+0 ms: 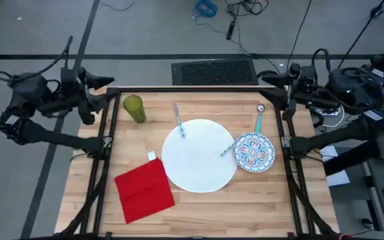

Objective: Set table place
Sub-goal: Put the blue patterned plate on white tablemat

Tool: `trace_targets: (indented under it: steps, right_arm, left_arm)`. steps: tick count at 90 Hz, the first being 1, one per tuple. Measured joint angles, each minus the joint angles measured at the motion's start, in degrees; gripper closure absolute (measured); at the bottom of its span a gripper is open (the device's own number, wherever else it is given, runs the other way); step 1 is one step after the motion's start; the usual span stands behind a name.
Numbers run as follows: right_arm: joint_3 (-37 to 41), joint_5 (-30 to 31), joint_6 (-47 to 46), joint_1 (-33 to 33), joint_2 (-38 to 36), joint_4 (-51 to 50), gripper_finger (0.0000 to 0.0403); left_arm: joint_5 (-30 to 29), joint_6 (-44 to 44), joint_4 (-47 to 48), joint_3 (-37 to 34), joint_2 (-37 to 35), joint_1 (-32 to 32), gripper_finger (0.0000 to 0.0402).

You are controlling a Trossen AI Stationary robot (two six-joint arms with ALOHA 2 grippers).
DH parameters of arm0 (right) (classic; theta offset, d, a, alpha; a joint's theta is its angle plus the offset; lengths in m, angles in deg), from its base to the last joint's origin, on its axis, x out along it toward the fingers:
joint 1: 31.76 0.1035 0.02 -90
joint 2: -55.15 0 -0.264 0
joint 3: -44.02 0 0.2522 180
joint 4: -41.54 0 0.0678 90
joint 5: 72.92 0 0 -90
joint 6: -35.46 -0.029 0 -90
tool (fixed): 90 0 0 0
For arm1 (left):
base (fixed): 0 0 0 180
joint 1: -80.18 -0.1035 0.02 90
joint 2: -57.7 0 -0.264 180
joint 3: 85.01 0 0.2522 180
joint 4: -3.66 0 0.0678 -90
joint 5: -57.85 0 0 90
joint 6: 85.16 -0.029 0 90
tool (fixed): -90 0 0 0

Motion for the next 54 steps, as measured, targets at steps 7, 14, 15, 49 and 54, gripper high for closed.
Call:
trace_targets:
  steps: [7, 14, 15, 49, 54]
  right_arm:
    - [0.0, 0.17, -1.85, 0.0, 0.67, -3.71, 0.0154]
    - [0.0, 0.88, -9.54, -0.54, 1.45, -10.25, 0.0154]
    - [0.0, 1.1, -10.84, -0.74, 1.57, -11.42, 0.0154]
    - [0.45, -4.7, -44.44, -10.0, 8.7, -51.84, 0.0154]
    - [1.33, -8.77, -44.28, -11.51, 9.79, -50.52, 0.0154]
  left_arm:
    - [0.09, 2.13, 2.26, 0.0, 0.41, 0.0, 0.0123]
    - [0.14, 3.62, 5.76, 0.0, 0.8, 0.0, 0.0123]
    - [0.13, 3.97, 6.28, 0.0, 0.86, 0.0, 0.0123]
    - [4.54, 10.98, 16.7, -6.69, 1.35, 0.0, 0.0124]
    - [7.12, 11.49, 16.68, -8.66, 0.93, 0.0, 0.0124]
